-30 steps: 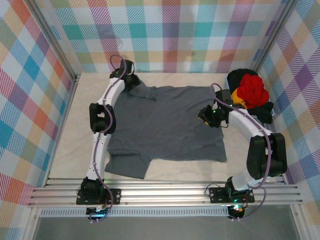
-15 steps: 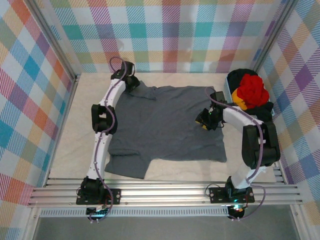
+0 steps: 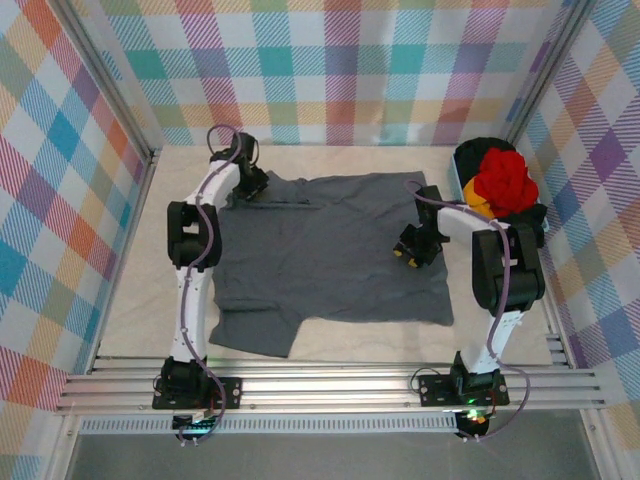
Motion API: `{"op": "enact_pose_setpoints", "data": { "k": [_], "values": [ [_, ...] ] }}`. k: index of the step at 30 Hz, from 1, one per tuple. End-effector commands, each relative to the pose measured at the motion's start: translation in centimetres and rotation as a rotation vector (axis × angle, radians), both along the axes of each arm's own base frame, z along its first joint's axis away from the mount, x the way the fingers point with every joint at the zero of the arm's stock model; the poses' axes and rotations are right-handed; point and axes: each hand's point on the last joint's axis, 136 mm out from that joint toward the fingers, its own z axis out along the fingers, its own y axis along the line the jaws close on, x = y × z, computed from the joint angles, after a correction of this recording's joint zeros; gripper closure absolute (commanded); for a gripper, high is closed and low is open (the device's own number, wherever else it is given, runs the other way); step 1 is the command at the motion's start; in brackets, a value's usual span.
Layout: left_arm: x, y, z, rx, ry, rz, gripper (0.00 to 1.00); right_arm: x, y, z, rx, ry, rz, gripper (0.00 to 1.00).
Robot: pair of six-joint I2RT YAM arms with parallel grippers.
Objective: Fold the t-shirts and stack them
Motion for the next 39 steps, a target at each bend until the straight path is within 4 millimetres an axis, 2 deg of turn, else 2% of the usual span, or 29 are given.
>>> {"op": "enact_pose_setpoints", "data": {
  "k": [1, 4, 7, 13, 16, 20, 24, 33, 39],
  "values": [
    [-2.3, 2.0, 1.2, 0.054, 0.039, 0.029, 0.74, -2.8, -1.6, -0.8, -0.072, 0.085, -0.005, 0.63],
    [-1.2, 2.3, 5.0, 0.136, -0.068, -0.006, 0.68, -2.5, -2.0, -0.5, -0.099, 0.074, 0.007, 0.63],
    [0.1, 2.4, 6.0, 0.211, -0.090, -0.052, 0.61, -2.2, -2.1, -0.2, -0.104, 0.069, 0.012, 0.63],
    [4.0, 2.0, 3.8, 0.259, -0.126, -0.116, 0.56, -1.9, -1.4, 0.4, -0.067, 0.051, 0.012, 0.63],
    [5.8, 0.7, 3.0, 0.230, -0.192, -0.167, 0.52, -2.1, -1.1, 0.6, -0.047, 0.047, 0.009, 0.63],
    [6.9, -1.2, 1.4, 0.163, -0.226, -0.223, 0.47, -2.1, -0.6, 0.8, -0.020, 0.040, 0.007, 0.63],
    [7.0, -2.8, 0.7, 0.133, -0.223, -0.275, 0.46, -1.9, -0.3, 1.3, -0.006, 0.028, 0.005, 0.63],
    [6.1, -3.9, 0.5, 0.140, -0.196, -0.338, 0.48, -1.6, -0.2, 1.6, -0.001, 0.018, 0.006, 0.63],
    [4.8, -2.7, -0.1, 0.212, -0.131, -0.328, 0.50, -1.6, -0.1, 1.5, 0.009, 0.017, 0.003, 0.63]
  ]
}}
